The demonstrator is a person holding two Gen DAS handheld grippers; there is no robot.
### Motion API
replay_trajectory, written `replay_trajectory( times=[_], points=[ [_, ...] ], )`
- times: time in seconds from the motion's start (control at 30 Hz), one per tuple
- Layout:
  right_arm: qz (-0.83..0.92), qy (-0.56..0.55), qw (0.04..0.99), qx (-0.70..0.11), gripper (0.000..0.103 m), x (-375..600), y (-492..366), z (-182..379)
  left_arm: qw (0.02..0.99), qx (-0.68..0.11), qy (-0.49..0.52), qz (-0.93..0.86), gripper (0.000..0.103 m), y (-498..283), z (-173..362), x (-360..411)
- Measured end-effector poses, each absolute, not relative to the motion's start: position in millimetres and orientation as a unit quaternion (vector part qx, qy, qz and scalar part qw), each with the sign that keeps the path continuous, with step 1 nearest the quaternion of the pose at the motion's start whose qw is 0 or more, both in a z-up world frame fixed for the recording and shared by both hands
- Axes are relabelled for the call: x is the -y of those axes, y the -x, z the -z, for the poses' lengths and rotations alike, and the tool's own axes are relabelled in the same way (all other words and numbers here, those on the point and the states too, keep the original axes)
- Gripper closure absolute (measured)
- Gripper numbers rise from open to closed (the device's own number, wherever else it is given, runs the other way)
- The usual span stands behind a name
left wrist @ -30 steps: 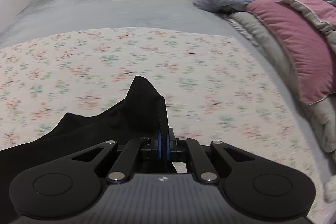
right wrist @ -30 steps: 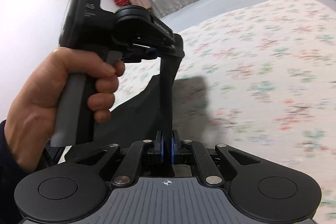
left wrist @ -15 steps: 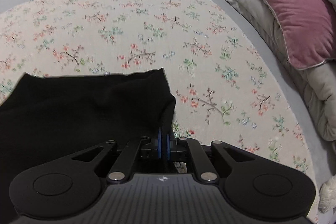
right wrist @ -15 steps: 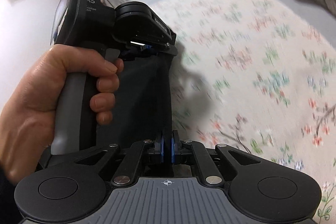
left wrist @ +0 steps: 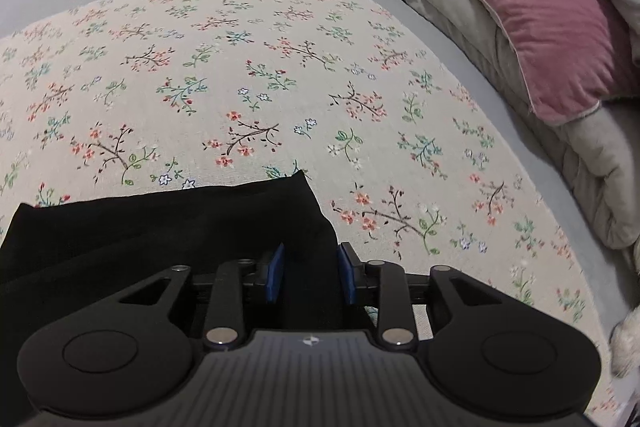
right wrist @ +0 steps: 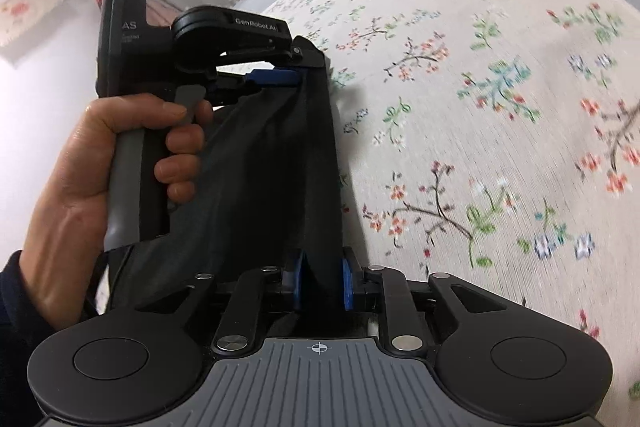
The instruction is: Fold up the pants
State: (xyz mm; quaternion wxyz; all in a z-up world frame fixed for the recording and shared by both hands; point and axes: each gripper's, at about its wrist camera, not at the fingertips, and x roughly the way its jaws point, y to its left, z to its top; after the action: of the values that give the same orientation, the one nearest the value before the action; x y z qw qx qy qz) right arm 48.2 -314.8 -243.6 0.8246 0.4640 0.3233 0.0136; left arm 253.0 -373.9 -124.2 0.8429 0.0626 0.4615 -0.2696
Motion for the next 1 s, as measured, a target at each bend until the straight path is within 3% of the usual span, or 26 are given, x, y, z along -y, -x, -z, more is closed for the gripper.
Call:
replay_trajectory(
  times=[0.13, 0.3, 0.47, 0.53, 0.6, 1.0],
  points=[
    [-0.022, -0.491, 0.812, -0.315, 0.082, 318.8, -35.6, 246.1, 0.841, -0.464, -0.072, 0.269, 0.055, -250.8, 126.4, 377.8],
    [-0.03, -0.49, 0.812, -0.316, 0.082, 318.2, -11.8, 227.2, 0.846, -0.455, -0.096, 0.26, 0.055, -245.6, 127.3, 384.0],
    [-0.047, -0.472, 0.813, -0.337, 0.085, 309.3, -2.2, 219.3, 0.85, -0.457, -0.084, 0.247, 0.069, -246.5, 128.8, 379.7],
    [-0.042, -0.461, 0.819, -0.339, 0.089, 305.0, 0.7, 217.5, 0.851, -0.459, -0.077, 0.245, 0.082, -246.8, 128.7, 378.1],
    [-0.036, -0.449, 0.827, -0.336, 0.092, 301.3, 1.8, 213.5, 0.852, -0.459, -0.066, 0.244, 0.089, -245.9, 127.6, 375.6],
    [-0.012, -0.27, 0.93, -0.25, 0.094, 240.2, 23.4, 132.8, 0.848, -0.433, 0.051, 0.301, 0.091, -251.9, 75.6, 300.1]
  ],
)
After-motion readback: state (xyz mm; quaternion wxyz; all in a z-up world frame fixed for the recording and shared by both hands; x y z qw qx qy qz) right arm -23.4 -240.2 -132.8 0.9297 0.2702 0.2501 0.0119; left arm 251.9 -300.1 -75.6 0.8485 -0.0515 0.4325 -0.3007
